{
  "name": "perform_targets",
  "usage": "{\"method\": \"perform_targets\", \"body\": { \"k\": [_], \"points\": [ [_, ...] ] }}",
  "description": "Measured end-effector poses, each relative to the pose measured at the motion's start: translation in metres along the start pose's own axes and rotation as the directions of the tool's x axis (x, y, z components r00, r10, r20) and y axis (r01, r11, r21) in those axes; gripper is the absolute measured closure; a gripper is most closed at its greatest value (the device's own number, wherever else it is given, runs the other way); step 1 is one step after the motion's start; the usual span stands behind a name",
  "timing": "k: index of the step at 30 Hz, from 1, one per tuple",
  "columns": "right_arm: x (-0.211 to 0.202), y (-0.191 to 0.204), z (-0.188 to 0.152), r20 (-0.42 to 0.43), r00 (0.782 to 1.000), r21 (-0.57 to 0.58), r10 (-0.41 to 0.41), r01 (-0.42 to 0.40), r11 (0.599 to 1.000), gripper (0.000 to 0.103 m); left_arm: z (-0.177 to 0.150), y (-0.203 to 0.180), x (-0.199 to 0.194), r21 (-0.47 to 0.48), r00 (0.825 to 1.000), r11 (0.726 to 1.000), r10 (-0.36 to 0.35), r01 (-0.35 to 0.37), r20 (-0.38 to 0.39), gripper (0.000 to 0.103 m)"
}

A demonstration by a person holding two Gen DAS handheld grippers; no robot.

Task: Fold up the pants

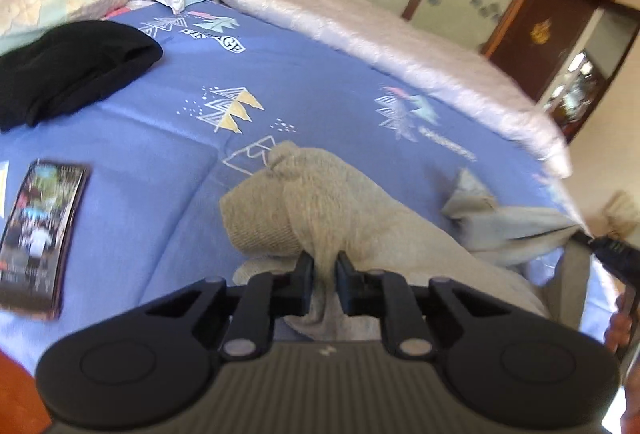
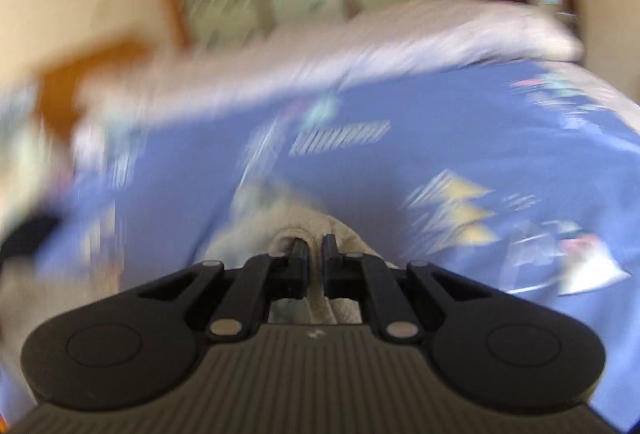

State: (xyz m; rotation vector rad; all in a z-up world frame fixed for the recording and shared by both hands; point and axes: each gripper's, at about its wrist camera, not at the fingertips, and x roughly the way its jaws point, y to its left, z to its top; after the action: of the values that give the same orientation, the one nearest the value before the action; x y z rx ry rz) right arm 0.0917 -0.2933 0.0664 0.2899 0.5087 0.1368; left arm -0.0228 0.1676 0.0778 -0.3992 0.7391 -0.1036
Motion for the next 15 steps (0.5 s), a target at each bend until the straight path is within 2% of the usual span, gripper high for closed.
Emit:
{"method": "perform_targets", "body": {
  "k": [2, 4, 6, 7, 9, 10, 11, 12, 13, 14, 15],
  "points": [
    [-0.047, -0.042, 0.007, 0.105, 0.993, 0.144, -0.052, 0.036, 0.989, 0.094, -0.017, 0.006, -0.012, 0.01, 1.0, 1.0, -0.018, 0.018, -0.006, 0.091],
    [-0.095, -0.088, 0.005, 0.165, 0.971, 0.284, -0.175, 0.124, 0.951, 0.094, -0.037, 0.008, -0.02, 0.032, 0.999, 0.999, -0.02, 0.021, -0.025, 0.091],
    [-0.127, -0.124, -0.006, 0.147, 0.938, 0.343, -0.313, 0.249, 0.906, 0.094, -0.056, 0.01, -0.022, 0.037, 0.997, 0.999, -0.027, 0.03, -0.074, 0.091],
    [-0.135, -0.137, -0.012, 0.115, 0.926, 0.353, -0.36, 0.3, 0.886, 0.093, -0.065, 0.01, -0.022, 0.046, 0.993, 0.998, -0.037, 0.042, -0.109, 0.095],
    [-0.144, -0.162, -0.027, 0.032, 0.893, 0.356, -0.449, 0.41, 0.84, 0.087, -0.078, 0.006, -0.022, 0.094, 0.987, 0.995, -0.028, 0.044, -0.161, 0.095],
    [-0.147, -0.17, -0.035, -0.012, 0.858, 0.347, -0.513, 0.485, 0.803, 0.083, -0.083, 0.004, -0.023, 0.129, 0.982, 0.991, -0.019, 0.043, -0.187, 0.095],
    [-0.148, -0.175, -0.042, -0.05, 0.814, 0.336, -0.579, 0.559, 0.758, 0.062, -0.086, 0.004, -0.024, 0.149, 0.979, 0.988, -0.016, 0.047, -0.204, 0.095],
    [-0.152, -0.182, -0.049, -0.084, 0.77, 0.339, -0.632, 0.618, 0.709, 0.049, -0.085, 0.004, -0.026, 0.159, 0.977, 0.986, -0.016, 0.05, -0.212, 0.093],
    [-0.156, -0.187, -0.054, -0.098, 0.749, 0.373, -0.656, 0.638, 0.673, 0.035, -0.082, 0.007, -0.03, 0.157, 0.979, 0.986, -0.015, 0.048, -0.203, 0.093],
    [-0.164, -0.189, -0.06, -0.09, 0.749, 0.421, -0.656, 0.626, 0.657, 0.036, -0.077, 0.01, -0.035, 0.149, 0.983, 0.988, -0.016, 0.044, -0.182, 0.092],
    [-0.17, -0.191, -0.062, -0.08, 0.752, 0.467, -0.654, 0.609, 0.642, 0.036, -0.07, 0.013, -0.042, 0.131, 0.988, 0.991, -0.019, 0.04, -0.154, 0.084]
  ]
}}
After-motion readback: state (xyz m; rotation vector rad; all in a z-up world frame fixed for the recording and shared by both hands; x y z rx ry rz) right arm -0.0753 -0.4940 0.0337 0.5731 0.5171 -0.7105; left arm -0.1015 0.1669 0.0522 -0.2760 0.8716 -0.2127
